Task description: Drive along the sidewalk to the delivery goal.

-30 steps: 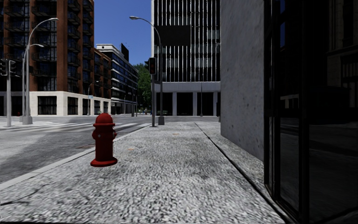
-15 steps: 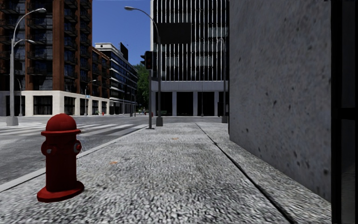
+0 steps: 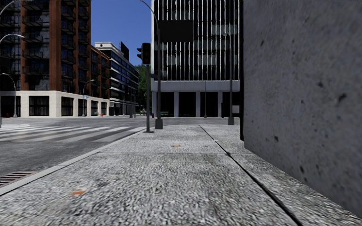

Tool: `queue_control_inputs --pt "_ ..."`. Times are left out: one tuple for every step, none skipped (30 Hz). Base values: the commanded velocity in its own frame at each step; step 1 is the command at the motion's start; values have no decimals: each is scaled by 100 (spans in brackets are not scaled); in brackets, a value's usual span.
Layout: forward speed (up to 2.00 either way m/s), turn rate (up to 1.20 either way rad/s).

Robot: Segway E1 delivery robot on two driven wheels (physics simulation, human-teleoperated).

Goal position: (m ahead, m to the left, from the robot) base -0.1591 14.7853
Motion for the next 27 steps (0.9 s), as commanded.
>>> queue_control_inputs --pt "200 0" --pt "200 0" --pt "200 0" --pt "200 0" --pt "200 0" --pt "200 0" --pt "200 0" --pt "200 0" --pt "200 0" --pt "200 0" --pt "200 0" --pt "200 0" --pt "200 0" --pt "200 0" --pt "200 0" --pt "200 0" --pt "200 0" --pt "200 0" --pt "200 0" --pt "200 0" --pt "200 0" --pt "200 1" --pt "200 8" --pt "200 8" --pt "200 16" --pt "200 22" --pt "200 26"
